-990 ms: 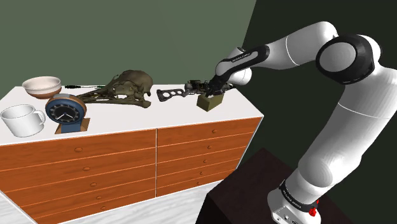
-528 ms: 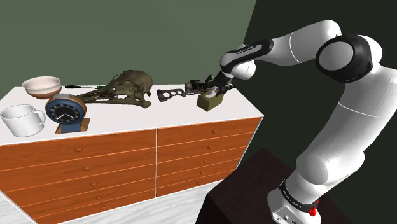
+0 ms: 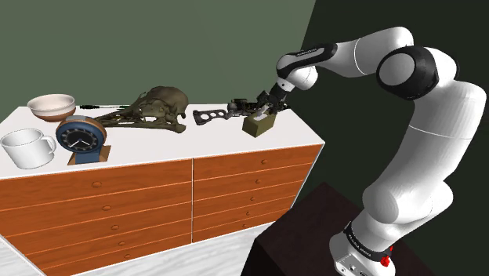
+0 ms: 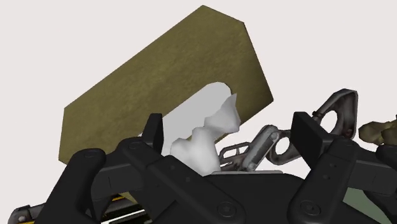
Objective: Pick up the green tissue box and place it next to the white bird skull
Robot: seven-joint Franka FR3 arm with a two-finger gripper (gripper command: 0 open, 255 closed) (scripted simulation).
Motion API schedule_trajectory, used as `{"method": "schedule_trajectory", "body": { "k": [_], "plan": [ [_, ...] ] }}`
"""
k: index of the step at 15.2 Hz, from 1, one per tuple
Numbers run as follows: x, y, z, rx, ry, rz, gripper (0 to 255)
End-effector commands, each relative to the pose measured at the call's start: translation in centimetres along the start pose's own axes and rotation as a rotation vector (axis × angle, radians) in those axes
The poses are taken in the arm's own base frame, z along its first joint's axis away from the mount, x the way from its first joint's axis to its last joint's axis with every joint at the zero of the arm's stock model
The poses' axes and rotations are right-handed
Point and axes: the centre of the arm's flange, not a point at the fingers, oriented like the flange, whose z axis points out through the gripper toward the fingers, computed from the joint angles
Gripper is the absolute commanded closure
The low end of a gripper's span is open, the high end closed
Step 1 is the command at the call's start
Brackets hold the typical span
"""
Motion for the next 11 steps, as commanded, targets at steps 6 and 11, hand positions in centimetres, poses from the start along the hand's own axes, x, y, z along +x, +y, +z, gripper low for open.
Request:
{"method": "schedule_trajectory", "body": {
  "k": [6, 11],
  "plan": [
    [0.07, -0.01, 1.85, 0.001, -0.001, -0.003, 0],
    [0.07, -0.01, 1.85, 0.001, -0.001, -0.003, 255]
  ]
}}
